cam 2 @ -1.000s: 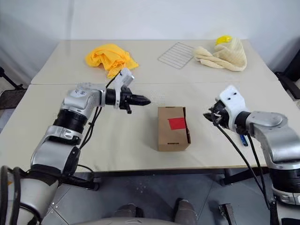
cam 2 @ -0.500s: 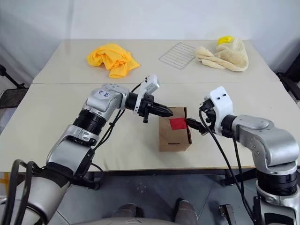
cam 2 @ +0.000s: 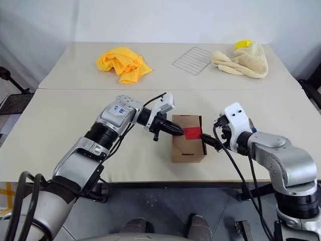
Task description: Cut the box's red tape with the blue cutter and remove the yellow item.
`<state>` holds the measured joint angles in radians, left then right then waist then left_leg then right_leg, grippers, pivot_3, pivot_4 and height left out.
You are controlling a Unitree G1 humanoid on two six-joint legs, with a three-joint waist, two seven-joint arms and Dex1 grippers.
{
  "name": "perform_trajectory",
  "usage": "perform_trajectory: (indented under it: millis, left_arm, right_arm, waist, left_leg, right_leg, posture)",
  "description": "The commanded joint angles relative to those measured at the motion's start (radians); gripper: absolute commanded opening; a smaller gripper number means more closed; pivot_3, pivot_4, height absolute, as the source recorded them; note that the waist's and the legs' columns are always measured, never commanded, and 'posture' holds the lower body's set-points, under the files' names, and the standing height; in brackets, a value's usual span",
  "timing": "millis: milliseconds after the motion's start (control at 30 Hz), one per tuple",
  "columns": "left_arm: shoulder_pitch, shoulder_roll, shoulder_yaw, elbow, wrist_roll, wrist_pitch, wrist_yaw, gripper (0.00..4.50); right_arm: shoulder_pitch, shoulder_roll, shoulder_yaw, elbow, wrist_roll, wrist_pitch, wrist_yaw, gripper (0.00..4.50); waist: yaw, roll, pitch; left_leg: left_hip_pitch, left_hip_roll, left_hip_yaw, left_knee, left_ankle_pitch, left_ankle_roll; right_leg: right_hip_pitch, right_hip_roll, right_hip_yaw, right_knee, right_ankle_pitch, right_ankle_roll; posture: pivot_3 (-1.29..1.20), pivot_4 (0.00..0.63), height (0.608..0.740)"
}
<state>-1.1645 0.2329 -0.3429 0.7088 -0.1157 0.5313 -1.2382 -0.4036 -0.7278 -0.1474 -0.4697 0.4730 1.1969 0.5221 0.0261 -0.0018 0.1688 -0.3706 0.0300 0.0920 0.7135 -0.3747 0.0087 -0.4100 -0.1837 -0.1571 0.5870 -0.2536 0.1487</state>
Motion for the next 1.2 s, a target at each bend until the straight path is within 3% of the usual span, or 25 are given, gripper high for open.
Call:
perform_trajectory:
  millis: [33,667,900,1200]
  left_arm:
    - [0.006,-0.003,-0.021,0.034,0.042,-0.012,0.001,0.39]
    - [0.046,0.013,-0.016,0.007,0.058,0.0,0.02,0.39]
    - [0.059,0.02,-0.007,-0.015,0.06,0.011,0.033,0.39]
    - [0.078,0.032,-0.002,-0.041,0.061,0.014,0.04,0.39]
  right_arm:
    - [0.057,-0.06,0.017,0.017,0.0,0.016,0.029,4.48]
    - [0.13,-0.227,0.144,0.173,-0.093,-0.175,0.154,4.48]
    - [-0.017,-0.108,-0.072,0.244,0.101,-0.013,0.171,4.48]
    - [-0.16,-0.029,-0.132,0.468,0.215,0.2,0.179,4.48]
  waist:
    - [0.0,-0.001,0.0]
    - [-0.004,-0.001,-0.001]
    - [-0.006,-0.001,0.0]
    - [-0.006,0.0,0.0]
  left_leg:
    - [0.0,0.0,0.0,0.0,0.0,0.0]
    - [0.001,0.0,0.0,0.001,-0.001,0.001]
    - [0.001,0.0,0.0,0.002,-0.001,0.001]
    - [0.001,0.001,0.0,0.002,-0.001,0.001]
  right_leg:
    - [0.0,0.0,0.0,0.0,0.0,0.0]
    - [0.001,0.0,0.0,0.001,0.0,0.0]
    - [0.001,0.0,0.001,0.001,0.0,0.0]
    - [0.0,0.0,0.001,0.002,0.0,0.0]
  posture:
    - [0.0,0.15,0.74]
    - [0.0,0.15,0.74]
    - [0.0,0.15,0.74]
    - [0.0,0.15,0.74]
